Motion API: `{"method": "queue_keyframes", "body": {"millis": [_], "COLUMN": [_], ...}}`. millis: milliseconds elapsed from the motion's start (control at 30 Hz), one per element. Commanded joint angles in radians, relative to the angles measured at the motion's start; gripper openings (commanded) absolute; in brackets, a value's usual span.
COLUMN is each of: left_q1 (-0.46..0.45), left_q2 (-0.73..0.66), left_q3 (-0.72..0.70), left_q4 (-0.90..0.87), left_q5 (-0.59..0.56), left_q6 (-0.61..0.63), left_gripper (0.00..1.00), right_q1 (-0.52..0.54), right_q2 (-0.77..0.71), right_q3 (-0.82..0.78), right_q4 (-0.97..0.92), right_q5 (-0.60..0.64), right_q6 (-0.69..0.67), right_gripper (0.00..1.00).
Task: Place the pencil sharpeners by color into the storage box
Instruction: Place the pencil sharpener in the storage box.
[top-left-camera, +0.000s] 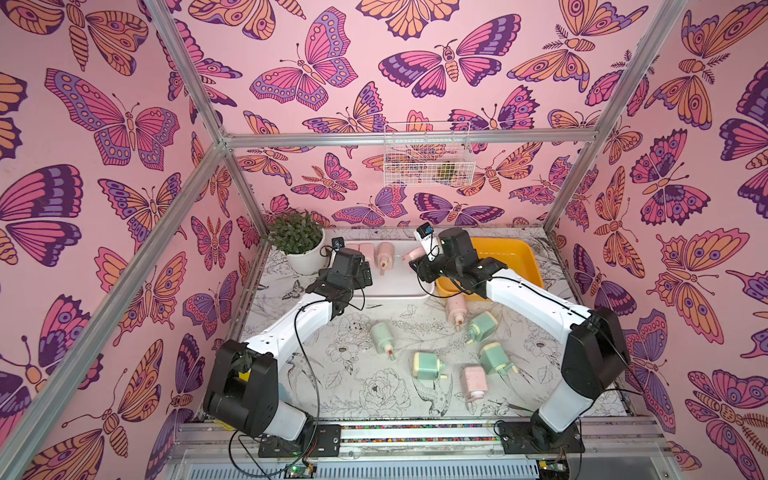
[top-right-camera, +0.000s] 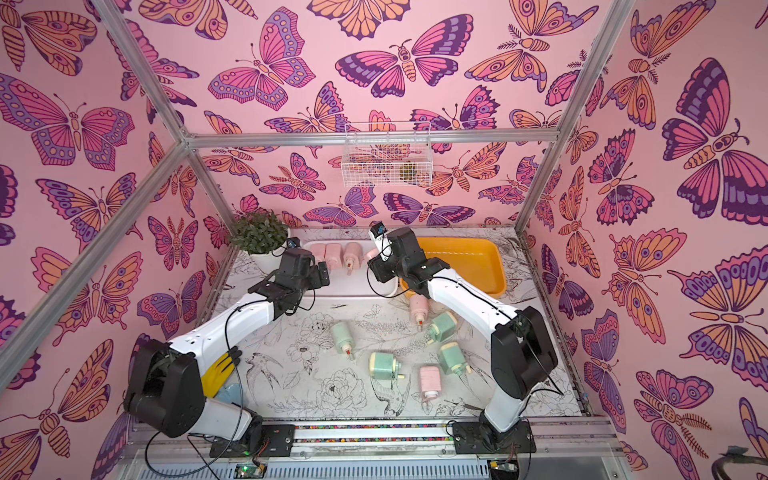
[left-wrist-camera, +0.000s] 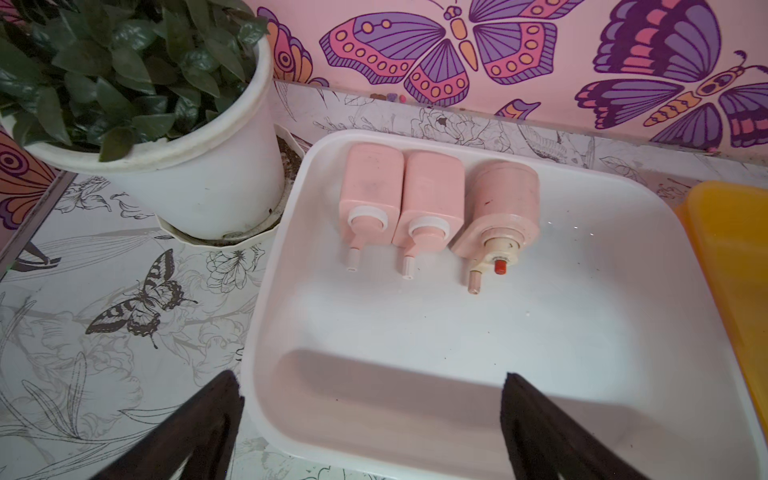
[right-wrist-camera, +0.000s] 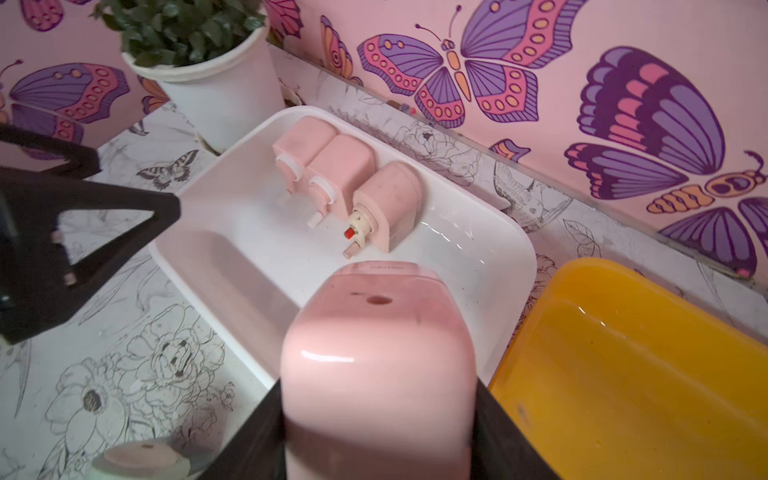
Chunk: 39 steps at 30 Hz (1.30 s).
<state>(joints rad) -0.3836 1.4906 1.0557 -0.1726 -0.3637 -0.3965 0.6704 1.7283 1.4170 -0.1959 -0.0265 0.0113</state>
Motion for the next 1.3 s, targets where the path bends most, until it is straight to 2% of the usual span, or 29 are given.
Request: {"method": "queue_keyframes", "body": {"millis": [0, 233, 467, 667, 800, 1033, 1167, 1267], "left_q1": [0.035, 0.125, 0.204, 0.233, 0.243, 0.257, 0.270, 0.291], "left_q2": [0.025, 0.058, 0.109, 0.182, 0.220, 0.233, 0.238, 0.244], "left_q3": [0.017, 0.019, 0.063, 0.107, 0.121, 0.110, 0.097, 0.089], "left_q4": [-0.014, -0.022, -0.056, -0.062, -0.068, -0.066, -0.063, -0.063], "left_q5": [0.003, 0.074, 0.188, 0.221, 0.241, 0.250, 0.232, 0.268], "left_q6": [0.028, 0.026, 0.009, 0.018, 0.022, 0.039, 0.032, 0.022], "left_gripper": [1.00, 1.00, 1.00, 1.00, 1.00, 1.00, 1.00, 1.00], "right_q1": [0.012, 0.040, 0.047, 0.054, 0.055, 0.055, 0.056, 0.057], "right_q2": [0.028, 0.152, 0.296, 0.415, 0.513, 0.599, 0.650, 0.683], "right_q3": [0.074, 0.212, 0.377, 0.468, 0.559, 0.613, 0.660, 0.694], "right_q4": [0.004, -0.056, -0.156, -0.139, -0.184, -0.129, -0.129, -0.128], "right_q5": [0.125, 0.273, 0.352, 0.312, 0.379, 0.419, 0.385, 0.387], "right_q6": [0.130, 0.222, 0.348, 0.379, 0.411, 0.429, 0.446, 0.470], "right_gripper": [0.00, 0.00, 0.00, 0.00, 0.00, 0.00, 0.00, 0.00]}}
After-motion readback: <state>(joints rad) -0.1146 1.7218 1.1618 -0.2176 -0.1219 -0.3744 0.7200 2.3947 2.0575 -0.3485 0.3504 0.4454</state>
